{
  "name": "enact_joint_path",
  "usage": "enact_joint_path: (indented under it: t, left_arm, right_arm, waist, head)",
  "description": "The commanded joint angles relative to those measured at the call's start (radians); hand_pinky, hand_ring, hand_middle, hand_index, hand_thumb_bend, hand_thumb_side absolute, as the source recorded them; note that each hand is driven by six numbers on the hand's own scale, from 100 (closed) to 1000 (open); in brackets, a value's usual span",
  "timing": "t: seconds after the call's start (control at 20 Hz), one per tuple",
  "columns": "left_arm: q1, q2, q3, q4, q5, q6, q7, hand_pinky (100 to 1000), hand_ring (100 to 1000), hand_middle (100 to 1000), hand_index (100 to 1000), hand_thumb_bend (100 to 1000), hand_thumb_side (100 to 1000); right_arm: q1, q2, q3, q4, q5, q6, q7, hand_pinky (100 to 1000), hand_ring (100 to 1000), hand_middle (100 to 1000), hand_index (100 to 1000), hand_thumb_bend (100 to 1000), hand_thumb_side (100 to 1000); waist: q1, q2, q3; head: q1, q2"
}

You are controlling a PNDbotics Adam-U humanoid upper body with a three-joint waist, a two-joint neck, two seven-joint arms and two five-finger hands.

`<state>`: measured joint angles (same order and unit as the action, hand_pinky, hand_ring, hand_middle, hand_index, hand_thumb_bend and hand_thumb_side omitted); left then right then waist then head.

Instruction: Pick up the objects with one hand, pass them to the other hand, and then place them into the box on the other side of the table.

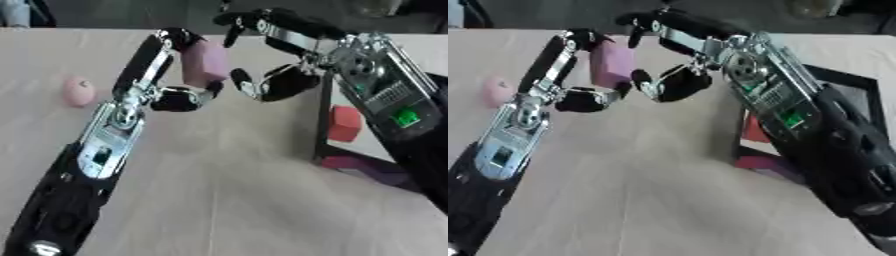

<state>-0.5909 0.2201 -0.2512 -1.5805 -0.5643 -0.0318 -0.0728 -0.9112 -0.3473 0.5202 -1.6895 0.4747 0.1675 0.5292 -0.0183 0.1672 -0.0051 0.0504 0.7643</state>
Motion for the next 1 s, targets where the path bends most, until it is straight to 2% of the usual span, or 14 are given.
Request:
enact_joint_path:
  t: [0.05,0.4,0.65,0.75,0.8,1.0]
  left_arm:
    - [-0.024,0.000,-0.005,-0.016,-0.009,-0.011,0.002,735,614,512,532,100,100]
    - [-0.026,-0.006,-0.013,-0.012,-0.028,-0.032,0.007,733,614,512,532,101,100]
    - [-0.025,-0.009,-0.017,-0.008,-0.027,-0.036,0.003,732,613,511,532,101,100]
    - [-0.024,-0.009,-0.018,-0.008,-0.027,-0.035,0.001,732,613,511,532,103,100]
    - [-0.024,-0.009,-0.019,-0.007,-0.027,-0.035,0.000,732,613,511,532,104,100]
    - [-0.023,-0.010,-0.020,-0.005,-0.027,-0.034,-0.004,731,613,511,532,108,100]
  right_arm:
    - [-0.024,0.003,-0.002,0.005,0.014,-0.008,0.009,1000,953,768,993,100,205]
    - [-0.021,0.013,0.007,0.032,0.044,-0.029,0.007,1000,1000,783,1000,100,370]
    - [-0.019,0.012,0.006,0.026,0.056,-0.043,-0.019,1000,1000,823,1000,100,317]
    - [-0.018,0.012,0.006,0.024,0.057,-0.044,-0.025,1000,1000,836,1000,100,321]
    - [-0.017,0.012,0.006,0.024,0.057,-0.042,-0.027,1000,1000,874,1000,100,324]
    - [-0.014,0.011,0.005,0.024,0.054,-0.038,-0.037,1000,1000,896,1000,100,307]
  waist:
    - [-0.015,-0.028,0.002]
    - [-0.018,-0.028,0.005]
    - [-0.019,-0.027,0.005]
    - [-0.018,-0.026,0.005]
    - [-0.018,-0.026,0.005]
    - [-0.017,-0.026,0.004]
  head:
    - [-0.004,0.006]
    - [-0.003,0.006]
    - [-0.002,0.006]
    - [-0.003,0.006]
    - [-0.003,0.006]
    - [-0.004,0.006]
